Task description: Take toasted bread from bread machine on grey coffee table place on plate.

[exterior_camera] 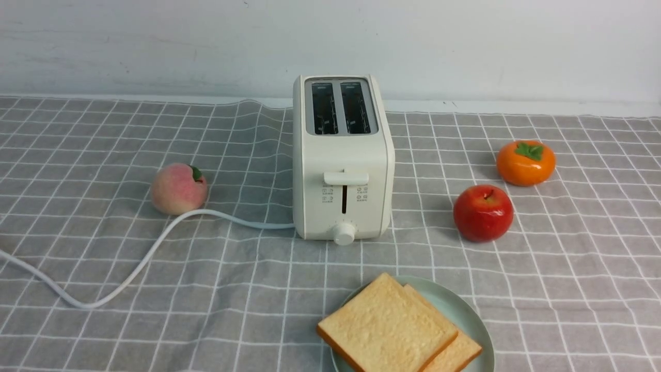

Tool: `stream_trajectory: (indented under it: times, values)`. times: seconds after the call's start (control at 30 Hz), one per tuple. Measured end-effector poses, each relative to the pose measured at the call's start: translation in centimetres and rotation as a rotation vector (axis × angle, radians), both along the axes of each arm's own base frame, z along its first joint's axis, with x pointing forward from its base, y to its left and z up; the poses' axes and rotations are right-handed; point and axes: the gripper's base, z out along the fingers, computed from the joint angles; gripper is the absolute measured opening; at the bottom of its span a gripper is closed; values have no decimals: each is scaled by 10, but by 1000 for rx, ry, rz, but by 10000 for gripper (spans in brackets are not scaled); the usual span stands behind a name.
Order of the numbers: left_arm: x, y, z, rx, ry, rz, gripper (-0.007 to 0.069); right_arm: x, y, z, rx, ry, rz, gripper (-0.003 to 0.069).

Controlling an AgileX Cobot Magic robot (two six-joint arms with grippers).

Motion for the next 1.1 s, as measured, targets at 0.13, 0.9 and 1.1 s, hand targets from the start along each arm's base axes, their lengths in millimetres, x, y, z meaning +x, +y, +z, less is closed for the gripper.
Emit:
stream_trajectory:
  times: [0.13,0.9,1.1]
  values:
    - [0,0,0,0,-1,0,89,0,0,0,6,1,1,125]
    - [0,0,0,0,0,0,92,0,0,0,9,2,1,149]
    - [0,0,0,0,0,0,96,0,0,0,9,2,1,160]
